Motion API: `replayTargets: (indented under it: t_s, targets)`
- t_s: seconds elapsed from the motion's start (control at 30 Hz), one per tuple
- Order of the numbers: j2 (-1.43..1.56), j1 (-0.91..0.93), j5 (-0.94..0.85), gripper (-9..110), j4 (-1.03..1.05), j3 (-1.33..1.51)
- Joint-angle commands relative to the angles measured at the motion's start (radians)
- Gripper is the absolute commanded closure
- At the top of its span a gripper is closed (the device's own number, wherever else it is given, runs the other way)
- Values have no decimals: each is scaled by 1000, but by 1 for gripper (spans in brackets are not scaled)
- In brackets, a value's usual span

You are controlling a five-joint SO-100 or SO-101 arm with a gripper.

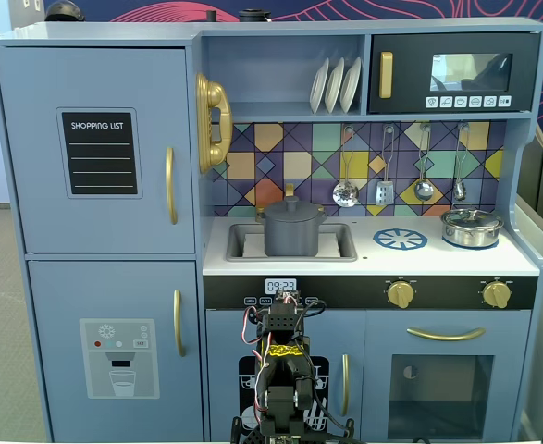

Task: Take off the lid from the gray recipient and place it on the counter

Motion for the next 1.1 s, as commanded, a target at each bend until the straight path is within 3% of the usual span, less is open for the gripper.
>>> replayTargets:
  t_s: [0.0,0.33,0.5,0.67,0.9,1.07]
  targets:
    - [-6,38,28,101,172,15]
    - [-6,38,12,101,158,15]
    - [-44,12,67,101,-17,-123]
    - [-221,2,-101,102,-224,-517]
    - [-382,3,-120,102,-660,-844]
    - [-433,11,-124,101,-706,-930]
